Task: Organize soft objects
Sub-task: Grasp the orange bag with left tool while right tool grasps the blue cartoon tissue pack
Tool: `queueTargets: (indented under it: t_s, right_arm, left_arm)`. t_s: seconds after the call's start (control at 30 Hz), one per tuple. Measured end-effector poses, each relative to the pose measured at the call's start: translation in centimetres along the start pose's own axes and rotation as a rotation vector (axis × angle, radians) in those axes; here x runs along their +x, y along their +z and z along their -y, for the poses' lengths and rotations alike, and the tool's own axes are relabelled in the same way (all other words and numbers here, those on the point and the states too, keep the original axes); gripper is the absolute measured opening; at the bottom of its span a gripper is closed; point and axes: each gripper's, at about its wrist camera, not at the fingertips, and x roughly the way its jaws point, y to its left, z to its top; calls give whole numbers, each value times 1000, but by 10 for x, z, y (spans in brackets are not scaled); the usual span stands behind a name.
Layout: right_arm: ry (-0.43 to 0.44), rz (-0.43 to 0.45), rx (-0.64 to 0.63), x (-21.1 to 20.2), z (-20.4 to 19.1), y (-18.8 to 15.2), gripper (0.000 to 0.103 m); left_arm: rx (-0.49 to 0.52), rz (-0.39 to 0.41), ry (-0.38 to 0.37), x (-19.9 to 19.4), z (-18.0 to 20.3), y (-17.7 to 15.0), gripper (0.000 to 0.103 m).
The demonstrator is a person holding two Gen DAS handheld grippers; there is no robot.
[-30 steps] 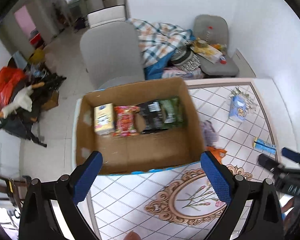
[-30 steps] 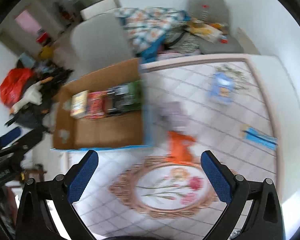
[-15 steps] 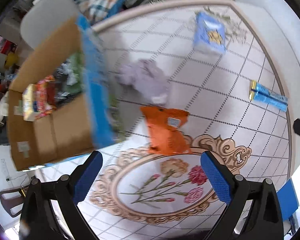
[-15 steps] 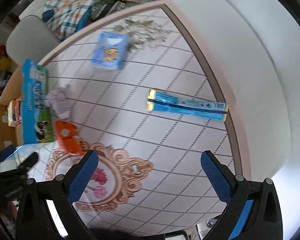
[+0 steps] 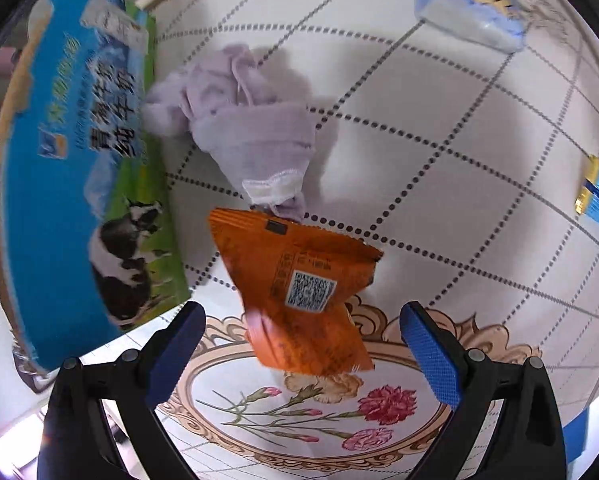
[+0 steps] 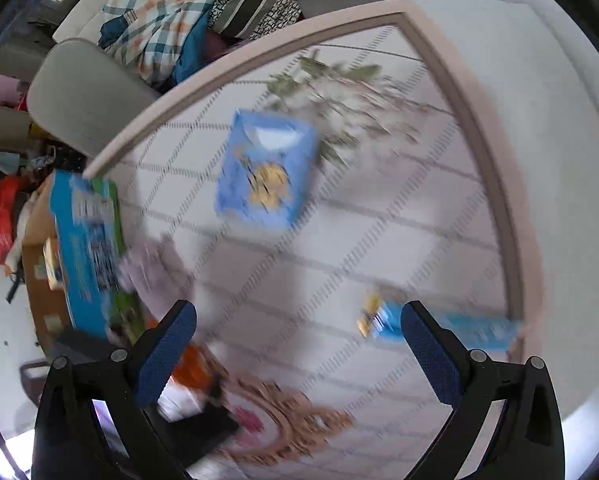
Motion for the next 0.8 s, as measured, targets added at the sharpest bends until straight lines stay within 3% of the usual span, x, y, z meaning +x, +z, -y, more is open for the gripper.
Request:
queueTargets:
  t_s: [0.03, 0.17, 0.33, 0.47, 0.5, 0.53, 0.57, 0.6, 0.8]
  right_arm:
    - [4, -12, 13, 8, -3, 13, 103]
    - [-14, -58, 57, 42, -10, 54, 103]
    - [15, -113, 120, 74, -17, 74, 103]
    - [-15, -143, 131, 92, -24, 79, 103]
    - [-38, -145, 131, 94, -24, 79, 96]
    - [-62, -147, 132, 96, -23, 79, 81]
    - [-80, -154, 135, 98, -22, 79, 78]
    - [-94, -139, 131, 95, -22, 78, 69]
    - [-119, -120, 105, 84, -9, 67, 50]
  left_arm:
    - [-10, -11, -8, 4, 0, 1, 100]
    - [-63, -31, -60, 14, -7, 1, 77]
    - [-102, -31, -130, 11, -11, 1, 52]
    - [-103, -31, -132, 8, -19, 1, 46]
    - [-103, -29, -128, 7, -18, 3, 45]
    - [-102, -27, -122, 6, -17, 5, 45]
    - [-99, -25, -119, 2, -11, 9, 44]
    - [-99, -24, -117, 1, -10, 9, 43]
    - [-90, 5, -123, -13, -4, -1, 41]
